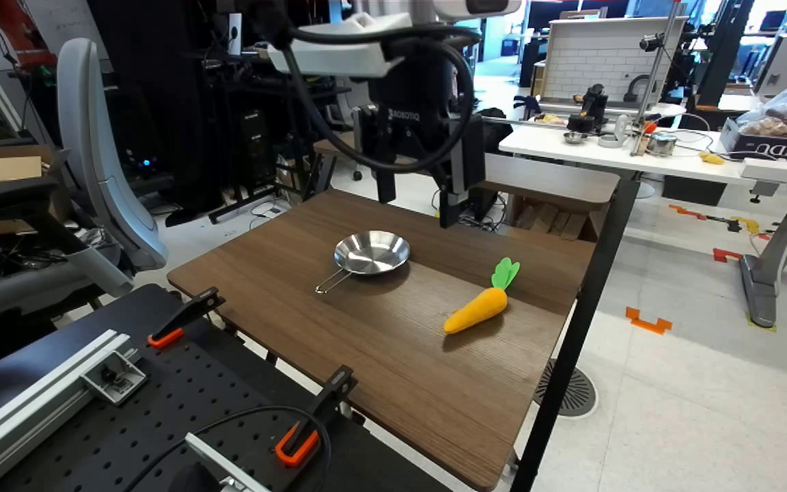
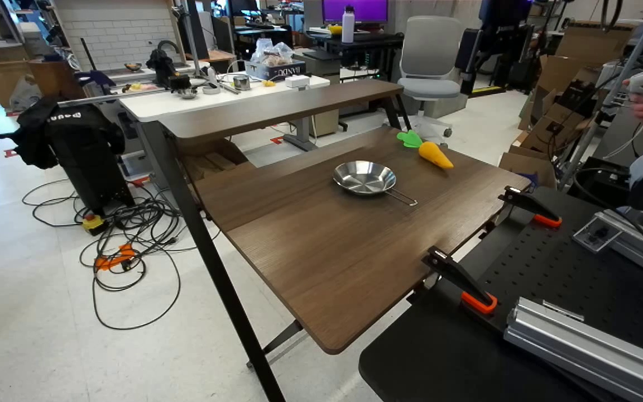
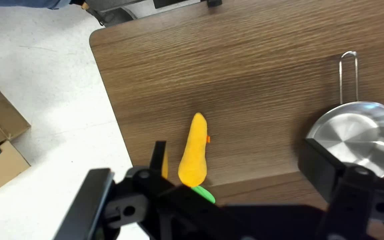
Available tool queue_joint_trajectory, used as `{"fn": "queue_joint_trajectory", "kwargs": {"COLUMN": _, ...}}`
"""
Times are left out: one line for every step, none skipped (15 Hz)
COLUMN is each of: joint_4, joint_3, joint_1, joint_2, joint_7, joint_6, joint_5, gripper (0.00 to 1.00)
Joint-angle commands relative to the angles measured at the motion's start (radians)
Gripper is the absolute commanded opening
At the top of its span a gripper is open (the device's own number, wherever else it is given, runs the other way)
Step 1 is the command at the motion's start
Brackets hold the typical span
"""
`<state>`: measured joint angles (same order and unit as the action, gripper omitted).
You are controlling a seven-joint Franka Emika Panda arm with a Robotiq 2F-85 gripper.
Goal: Put the plush carrot toy inside the silver pan
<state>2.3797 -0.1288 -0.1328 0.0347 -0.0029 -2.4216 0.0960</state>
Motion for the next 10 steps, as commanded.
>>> {"fn": "queue_joint_trajectory", "kwargs": {"joint_4": -0.139, "joint_3": -0.015, "joint_1": -0.009, "joint_2": 0.159, "joint_7": 0.004, "joint_6": -0.025, "joint_5": -0.004, "gripper": 1.0}}
{"fn": "queue_joint_trajectory", "kwargs": {"joint_4": -0.162, "joint_3": -0.018, "joint_1": -0.011, "joint_2": 0.19, "joint_7": 0.001, "joint_6": -0.033, "joint_5": -0.011, "gripper": 1.0}}
{"fn": "queue_joint_trajectory", "kwargs": {"joint_4": -0.191, "joint_3": -0.02, "joint_1": -0.01, "joint_2": 0.222, "joint_7": 0.007, "joint_6": -0.034, "joint_5": -0.008, "gripper": 1.0}}
{"fn": "queue_joint_trajectory", "kwargs": {"joint_4": -0.215, "joint_3": -0.021, "joint_1": -0.011, "joint_2": 0.255, "joint_7": 0.002, "joint_6": -0.037, "joint_5": -0.015, "gripper": 1.0}}
{"fn": "queue_joint_trajectory", "kwargs": {"joint_4": -0.237, "joint_3": -0.022, "joint_1": -0.012, "joint_2": 0.281, "joint_7": 0.002, "joint_6": -0.04, "joint_5": -0.016, "gripper": 1.0}}
{"fn": "queue_joint_trajectory", "kwargs": {"joint_4": -0.26, "joint_3": -0.023, "joint_1": -0.012, "joint_2": 0.31, "joint_7": 0.003, "joint_6": -0.042, "joint_5": -0.015, "gripper": 1.0}}
{"fn": "queue_joint_trajectory", "kwargs": {"joint_4": -0.278, "joint_3": -0.021, "joint_1": -0.015, "joint_2": 0.337, "joint_7": -0.003, "joint_6": -0.053, "joint_5": -0.019, "gripper": 1.0}}
{"fn": "queue_joint_trajectory", "kwargs": {"joint_4": -0.295, "joint_3": -0.019, "joint_1": -0.017, "joint_2": 0.363, "joint_7": -0.006, "joint_6": -0.065, "joint_5": -0.021, "gripper": 1.0}}
{"fn": "queue_joint_trajectory", "kwargs": {"joint_4": -0.31, "joint_3": -0.017, "joint_1": -0.019, "joint_2": 0.389, "joint_7": -0.008, "joint_6": -0.085, "joint_5": -0.023, "gripper": 1.0}}
{"fn": "queue_joint_trajectory", "kwargs": {"joint_4": -0.323, "joint_3": -0.016, "joint_1": -0.02, "joint_2": 0.412, "joint_7": -0.01, "joint_6": -0.105, "joint_5": -0.024, "gripper": 1.0}}
